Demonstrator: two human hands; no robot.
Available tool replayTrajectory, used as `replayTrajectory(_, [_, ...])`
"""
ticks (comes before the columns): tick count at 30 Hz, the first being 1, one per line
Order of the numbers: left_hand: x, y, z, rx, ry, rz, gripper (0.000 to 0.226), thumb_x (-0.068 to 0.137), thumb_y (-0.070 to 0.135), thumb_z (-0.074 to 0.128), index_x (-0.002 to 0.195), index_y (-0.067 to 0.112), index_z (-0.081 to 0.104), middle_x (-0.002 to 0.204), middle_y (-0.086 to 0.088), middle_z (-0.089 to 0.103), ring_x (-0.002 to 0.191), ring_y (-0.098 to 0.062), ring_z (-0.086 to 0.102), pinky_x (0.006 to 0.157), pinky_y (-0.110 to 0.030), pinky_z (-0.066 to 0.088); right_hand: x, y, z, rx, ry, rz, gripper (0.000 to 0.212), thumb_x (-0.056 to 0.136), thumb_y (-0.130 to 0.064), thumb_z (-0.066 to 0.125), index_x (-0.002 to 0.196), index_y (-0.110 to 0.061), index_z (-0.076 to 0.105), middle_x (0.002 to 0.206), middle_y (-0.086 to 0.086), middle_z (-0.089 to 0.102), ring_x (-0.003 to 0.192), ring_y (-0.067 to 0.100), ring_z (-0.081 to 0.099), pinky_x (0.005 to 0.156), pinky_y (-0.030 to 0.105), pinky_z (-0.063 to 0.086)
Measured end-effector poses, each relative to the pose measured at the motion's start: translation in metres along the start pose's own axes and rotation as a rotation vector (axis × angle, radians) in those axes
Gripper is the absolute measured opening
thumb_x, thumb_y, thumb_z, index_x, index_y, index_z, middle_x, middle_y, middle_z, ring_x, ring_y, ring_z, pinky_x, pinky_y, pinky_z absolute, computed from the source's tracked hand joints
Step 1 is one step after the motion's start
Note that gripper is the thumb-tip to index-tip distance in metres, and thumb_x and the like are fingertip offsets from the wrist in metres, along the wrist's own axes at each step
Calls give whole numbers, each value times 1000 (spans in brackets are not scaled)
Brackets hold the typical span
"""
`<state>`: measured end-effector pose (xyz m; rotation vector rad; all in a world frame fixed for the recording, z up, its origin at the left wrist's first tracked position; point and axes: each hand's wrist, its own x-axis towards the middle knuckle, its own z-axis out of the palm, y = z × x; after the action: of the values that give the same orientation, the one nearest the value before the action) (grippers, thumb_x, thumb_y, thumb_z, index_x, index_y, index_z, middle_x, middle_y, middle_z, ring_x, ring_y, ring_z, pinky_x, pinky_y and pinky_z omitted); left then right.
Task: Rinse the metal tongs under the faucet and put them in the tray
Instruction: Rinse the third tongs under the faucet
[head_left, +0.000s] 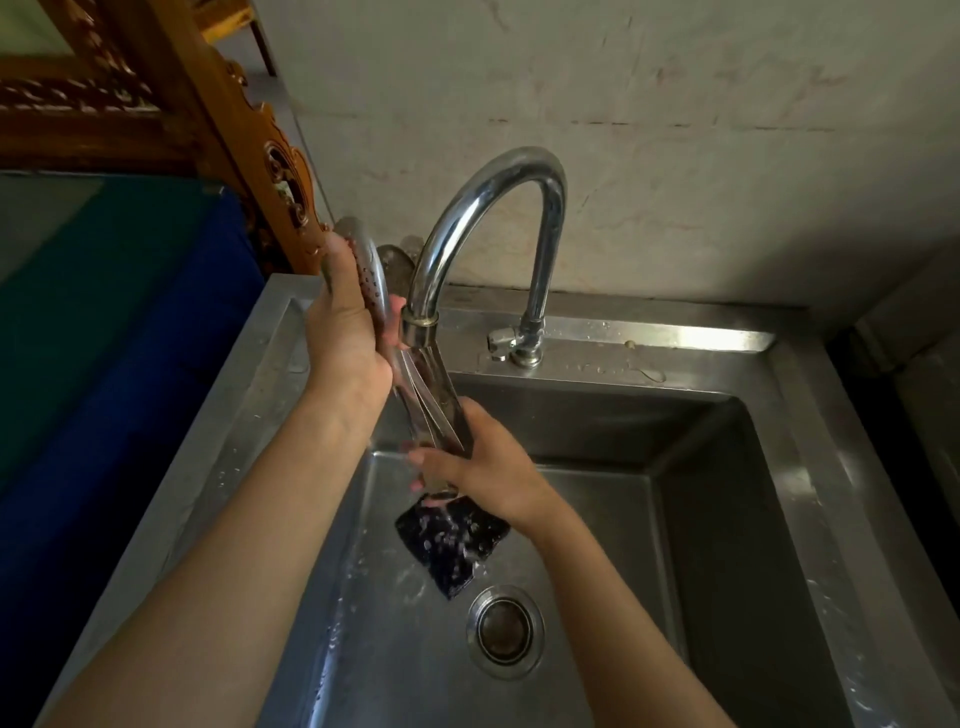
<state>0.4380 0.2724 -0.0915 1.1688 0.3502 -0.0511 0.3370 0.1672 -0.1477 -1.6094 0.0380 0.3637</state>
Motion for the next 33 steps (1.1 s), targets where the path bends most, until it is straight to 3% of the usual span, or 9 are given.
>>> replayTrajectory(2, [-1,5,1,-7,-47,43,52,79,69,48,114,31,55,114,0,62,91,-12,65,86,-32,53,7,-3,-3,119,-54,-10,33,85,-13,65,112,-10,47,87,7,63,71,18,65,66,34,60])
replayTrajectory(6, [-6,10,0,122,-41,317,47,85,44,59,123,19,47,112,-2,61,93,-7,67,76,-22,55,16,-12,4,41,11,-121,18,87,-14,61,99,-15,47,76,-5,52,56,-2,59,49,17,52])
replayTrajectory(9, [-11,-5,-9,329,-89,430,54,84,31,65,131,18,43,125,-3,57,109,-10,60,82,-22,53,22,-20,7,154,15,-120,12,90,-15,58,96,-15,47,77,4,58,59,17,63,53,36,58])
replayTrajectory(13, [-9,-28,-17,157,-283,114,45,86,24,60,127,8,49,117,-12,63,96,-18,67,75,-30,56,24,-23,2,261,-98,-154,15,94,-14,52,98,0,49,71,18,58,56,31,61,52,34,55])
replayTrajectory(18, [0,-29,-6,-77,-489,-129,13,86,22,52,88,15,63,61,4,63,52,-9,60,55,-24,54,13,-9,-10,215,-105,-124,18,95,-28,50,97,-10,47,59,8,61,41,19,58,35,22,43])
replayTrajectory(21, [-6,-35,2,-164,-531,-237,24,82,34,54,65,18,58,43,8,45,34,-5,40,37,-17,38,13,-1,-11,186,-75,-76,28,94,-38,50,88,-10,50,57,10,63,39,19,59,34,21,42])
replayTrajectory(24, [-14,-46,4,-33,-429,-212,37,80,44,59,55,18,48,37,7,36,29,-6,31,32,-17,30,6,12,-6,214,-55,15,34,92,-44,50,81,-12,53,56,10,64,41,19,61,37,21,44])
replayTrajectory(29, [-29,-66,-1,202,-268,5,27,79,32,69,86,8,62,60,2,59,44,-8,51,41,-21,44,-15,41,10,269,42,-1,32,95,-39,46,91,-8,52,54,4,62,40,17,57,39,21,44])
replayTrajectory(33, [-29,-62,-1,129,-332,-23,47,72,38,68,110,10,60,85,0,73,52,-7,57,45,-21,47,-29,50,12,293,36,6,37,94,-39,48,87,-3,52,54,4,61,43,19,57,42,23,48])
